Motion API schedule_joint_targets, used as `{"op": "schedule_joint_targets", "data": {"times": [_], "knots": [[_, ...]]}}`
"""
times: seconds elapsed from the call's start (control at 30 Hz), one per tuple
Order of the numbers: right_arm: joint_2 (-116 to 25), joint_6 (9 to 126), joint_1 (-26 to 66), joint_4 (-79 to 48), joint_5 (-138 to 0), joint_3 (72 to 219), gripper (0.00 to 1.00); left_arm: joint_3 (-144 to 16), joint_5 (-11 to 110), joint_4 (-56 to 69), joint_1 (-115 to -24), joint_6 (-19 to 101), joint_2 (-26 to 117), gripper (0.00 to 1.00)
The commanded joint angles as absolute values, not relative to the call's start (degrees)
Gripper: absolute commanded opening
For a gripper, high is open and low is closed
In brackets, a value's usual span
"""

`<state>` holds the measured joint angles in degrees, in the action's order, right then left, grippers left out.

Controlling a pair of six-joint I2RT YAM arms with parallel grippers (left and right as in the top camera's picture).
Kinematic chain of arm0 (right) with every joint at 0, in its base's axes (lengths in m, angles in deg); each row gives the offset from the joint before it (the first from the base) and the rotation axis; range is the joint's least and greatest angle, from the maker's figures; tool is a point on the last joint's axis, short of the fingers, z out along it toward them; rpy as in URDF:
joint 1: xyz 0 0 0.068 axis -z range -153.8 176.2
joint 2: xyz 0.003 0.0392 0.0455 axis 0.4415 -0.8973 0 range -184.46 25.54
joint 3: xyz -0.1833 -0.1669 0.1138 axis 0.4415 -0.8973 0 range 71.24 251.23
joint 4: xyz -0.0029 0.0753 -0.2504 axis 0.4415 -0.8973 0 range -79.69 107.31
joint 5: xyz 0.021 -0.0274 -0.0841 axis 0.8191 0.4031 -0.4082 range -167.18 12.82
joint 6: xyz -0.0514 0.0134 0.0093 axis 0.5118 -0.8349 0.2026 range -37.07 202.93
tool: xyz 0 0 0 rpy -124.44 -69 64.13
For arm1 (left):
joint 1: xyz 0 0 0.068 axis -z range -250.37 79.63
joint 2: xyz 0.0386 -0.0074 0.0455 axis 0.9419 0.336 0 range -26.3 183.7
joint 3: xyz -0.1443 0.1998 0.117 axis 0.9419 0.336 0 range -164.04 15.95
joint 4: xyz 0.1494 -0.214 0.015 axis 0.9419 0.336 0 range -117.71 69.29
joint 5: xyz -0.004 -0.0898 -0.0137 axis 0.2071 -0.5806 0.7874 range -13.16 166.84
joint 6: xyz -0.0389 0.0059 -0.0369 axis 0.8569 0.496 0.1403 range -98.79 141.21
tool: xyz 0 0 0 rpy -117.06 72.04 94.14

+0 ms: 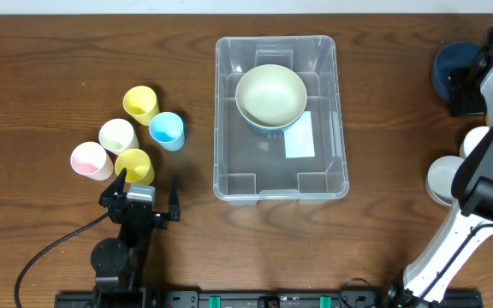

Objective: Pack container
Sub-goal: 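Move the right gripper to the second teal bowl and grasp it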

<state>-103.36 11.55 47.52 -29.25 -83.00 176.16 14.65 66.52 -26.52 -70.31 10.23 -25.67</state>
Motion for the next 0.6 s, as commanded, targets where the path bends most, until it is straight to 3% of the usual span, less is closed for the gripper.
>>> {"op": "schedule_joint_targets", "data": {"times": [0.0, 0.17, 0.33, 0.57], "knots": [[-105.78, 10.53, 48.22, -29.1, -82.8, 175.68, 0.59, 15.73, 65.71, -24.77, -70.58, 9.68, -25.96, 0.98], [-105.83, 10.66, 48.79, -28.97, -82.91, 175.7, 0.38, 15.73, 65.71, -24.77, -70.58, 9.68, -25.96, 0.98], [-105.83, 11.49, 49.8, -28.95, -82.67, 175.79, 0.04, 15.73, 65.71, -24.77, -70.58, 9.68, -25.96, 0.98], [-105.81, 18.39, 51.02, -28.81, -74.15, 181.19, 0.01, 15.73, 65.71, -24.77, -70.58, 9.68, -25.96, 0.98]]}}
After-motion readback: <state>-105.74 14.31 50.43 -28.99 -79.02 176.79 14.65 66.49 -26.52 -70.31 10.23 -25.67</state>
